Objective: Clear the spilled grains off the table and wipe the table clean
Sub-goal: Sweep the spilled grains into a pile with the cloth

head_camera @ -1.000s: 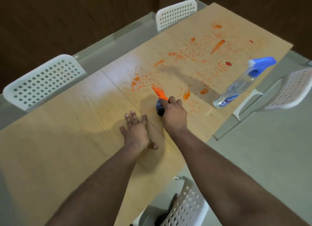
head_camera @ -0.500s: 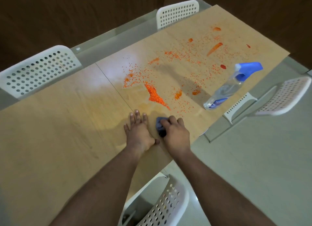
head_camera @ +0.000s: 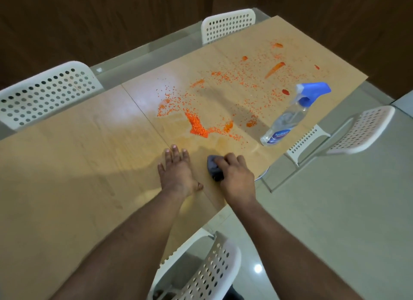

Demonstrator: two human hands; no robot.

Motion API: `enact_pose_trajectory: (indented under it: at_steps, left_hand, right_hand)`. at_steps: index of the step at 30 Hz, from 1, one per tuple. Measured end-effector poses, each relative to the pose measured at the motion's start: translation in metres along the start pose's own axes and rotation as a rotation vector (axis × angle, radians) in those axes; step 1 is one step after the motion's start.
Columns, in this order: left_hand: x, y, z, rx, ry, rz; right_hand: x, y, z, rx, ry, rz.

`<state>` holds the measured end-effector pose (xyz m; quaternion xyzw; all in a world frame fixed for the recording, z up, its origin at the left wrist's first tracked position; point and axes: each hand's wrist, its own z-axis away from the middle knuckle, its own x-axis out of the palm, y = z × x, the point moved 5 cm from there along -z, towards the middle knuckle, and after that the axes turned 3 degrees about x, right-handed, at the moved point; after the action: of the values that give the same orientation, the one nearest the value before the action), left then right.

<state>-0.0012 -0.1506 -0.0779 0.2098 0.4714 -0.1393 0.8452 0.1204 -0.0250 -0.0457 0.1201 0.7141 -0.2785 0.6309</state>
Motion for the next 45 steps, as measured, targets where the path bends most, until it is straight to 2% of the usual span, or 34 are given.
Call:
enact_pose_trajectory:
  at_steps: [4,11,16,22,27,32,37,42,45]
  left_hand:
    - [-0.005,0.018,0.000,-0.050,0.032,-0.006]
    - [-0.001,0.053,-0.023,-0.103,0.089,0.249]
    - [0.001,0.057,-0.031,-0.180,0.101,0.229]
    - [-0.004,0.056,-0.030,-0.176,0.095,0.200]
    - [-0.010,0.046,-0.042,-0.166,0.052,0.142]
    - [-0.008,0.046,-0.048,-0.166,0.035,0.137]
    - [-0.008,0.043,-0.046,-0.150,0.038,0.153]
    - [-0.014,0.039,-0.042,-0.120,0.059,0.131]
    - [-0.025,0.024,-0.045,-0.104,0.112,0.162]
  right_hand:
    - [0.009,0.024,0.009,-0.042,-0.014,0.057]
    - [0.005,0.054,-0.074,-0.018,-0.081,0.026]
    - [-0.001,0.061,-0.129,-0.061,-0.132,-0.018]
    - [-0.014,0.054,-0.092,-0.195,-0.032,-0.124]
    - [0.016,0.043,-0.072,-0.329,-0.185,-0.061]
    - [0.013,0.033,-0.131,-0.264,-0.179,-0.059]
    - [0.007,0.034,-0.182,-0.105,-0.111,-0.134]
    - [-0.004,0.039,-0.175,0.005,-0.036,-0.206]
    - [-0.009,0.025,-0.147,-0.088,-0.071,-0.246]
